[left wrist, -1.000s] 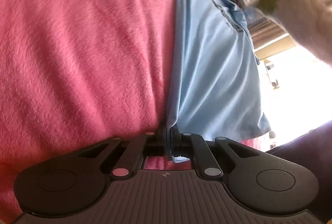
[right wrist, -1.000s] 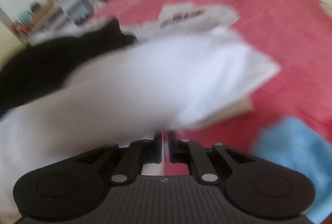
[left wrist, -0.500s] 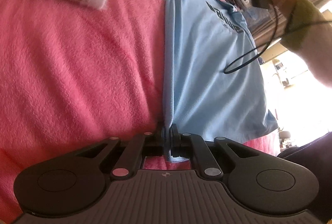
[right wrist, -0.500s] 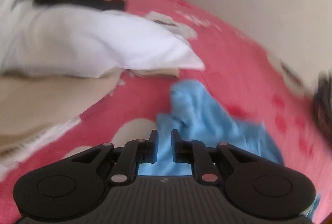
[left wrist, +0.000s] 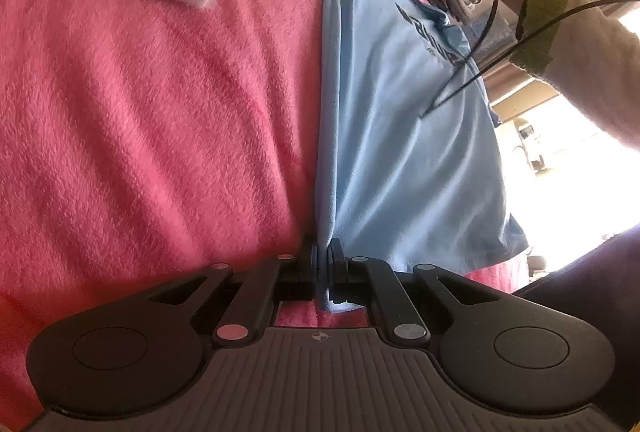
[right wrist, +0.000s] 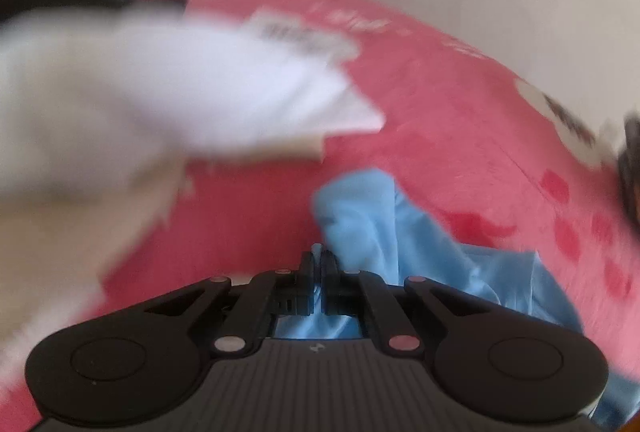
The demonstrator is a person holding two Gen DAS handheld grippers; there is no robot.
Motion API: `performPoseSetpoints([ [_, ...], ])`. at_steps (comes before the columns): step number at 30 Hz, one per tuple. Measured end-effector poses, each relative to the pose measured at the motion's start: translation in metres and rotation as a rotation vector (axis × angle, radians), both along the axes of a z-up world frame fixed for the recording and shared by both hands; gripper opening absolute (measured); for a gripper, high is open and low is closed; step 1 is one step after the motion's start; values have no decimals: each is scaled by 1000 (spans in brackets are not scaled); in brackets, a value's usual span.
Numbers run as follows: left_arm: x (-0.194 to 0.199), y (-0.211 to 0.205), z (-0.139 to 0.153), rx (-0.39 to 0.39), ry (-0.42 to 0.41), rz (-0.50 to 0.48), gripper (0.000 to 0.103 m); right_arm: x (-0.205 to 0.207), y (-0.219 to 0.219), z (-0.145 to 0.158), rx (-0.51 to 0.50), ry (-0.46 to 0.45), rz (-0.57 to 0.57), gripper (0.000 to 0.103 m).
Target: Fold clothes
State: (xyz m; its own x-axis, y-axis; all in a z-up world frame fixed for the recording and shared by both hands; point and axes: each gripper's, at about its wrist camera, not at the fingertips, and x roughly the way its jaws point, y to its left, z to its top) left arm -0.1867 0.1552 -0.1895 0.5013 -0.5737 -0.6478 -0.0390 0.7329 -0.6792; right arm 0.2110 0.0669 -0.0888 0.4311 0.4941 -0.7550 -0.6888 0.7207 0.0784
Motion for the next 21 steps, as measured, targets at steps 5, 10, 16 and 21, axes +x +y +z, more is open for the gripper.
performPoseSetpoints([
  [5,-3,3,-1,-32,9,1,4,13,-2,16,273,129,-37,2],
  [10,-7,5,-2,-62,18,6,4,20,31,-9,297,188,-19,2],
  [16,-2,1,-5,-69,37,20,4,18,54,-47,254,215,-31,2],
  [21,6,-5,-5,-61,53,3,5,18,53,-49,238,244,-46,8],
])
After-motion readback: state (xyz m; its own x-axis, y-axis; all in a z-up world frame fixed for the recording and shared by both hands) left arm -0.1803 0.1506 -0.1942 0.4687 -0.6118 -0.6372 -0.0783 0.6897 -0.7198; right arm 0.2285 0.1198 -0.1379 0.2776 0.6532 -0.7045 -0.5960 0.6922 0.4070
